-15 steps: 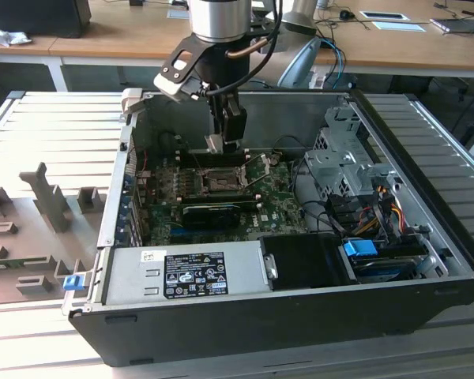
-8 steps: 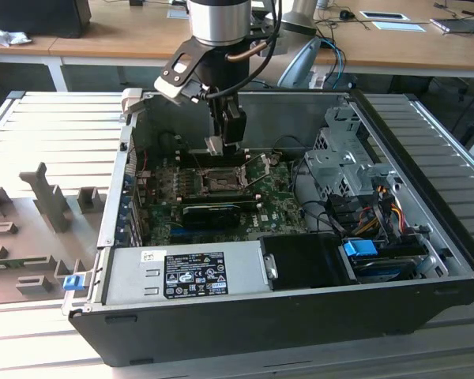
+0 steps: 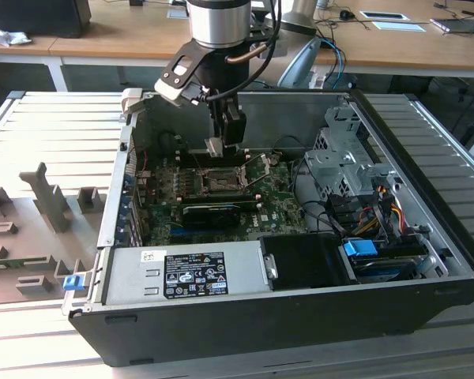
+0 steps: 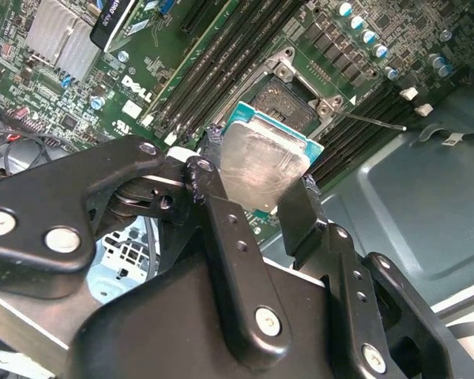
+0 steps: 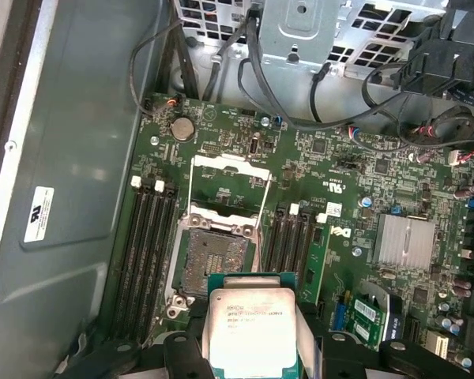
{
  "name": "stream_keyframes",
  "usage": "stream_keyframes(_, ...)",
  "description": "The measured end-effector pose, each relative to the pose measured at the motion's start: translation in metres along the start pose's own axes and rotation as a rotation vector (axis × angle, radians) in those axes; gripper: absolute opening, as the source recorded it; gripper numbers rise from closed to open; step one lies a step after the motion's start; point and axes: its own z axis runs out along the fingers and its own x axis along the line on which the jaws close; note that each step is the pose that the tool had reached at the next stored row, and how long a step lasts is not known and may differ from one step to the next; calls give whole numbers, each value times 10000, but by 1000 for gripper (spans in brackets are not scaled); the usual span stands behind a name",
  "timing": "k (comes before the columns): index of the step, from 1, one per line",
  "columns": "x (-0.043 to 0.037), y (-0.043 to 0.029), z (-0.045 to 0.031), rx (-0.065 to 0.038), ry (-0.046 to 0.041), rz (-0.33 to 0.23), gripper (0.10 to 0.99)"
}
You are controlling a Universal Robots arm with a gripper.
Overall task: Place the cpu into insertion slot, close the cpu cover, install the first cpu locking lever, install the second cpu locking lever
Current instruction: 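Place the cpu into insertion slot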
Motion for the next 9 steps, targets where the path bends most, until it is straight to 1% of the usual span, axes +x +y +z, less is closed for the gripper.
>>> stream_keyframes(9,0,-2,22,1,0,0,525)
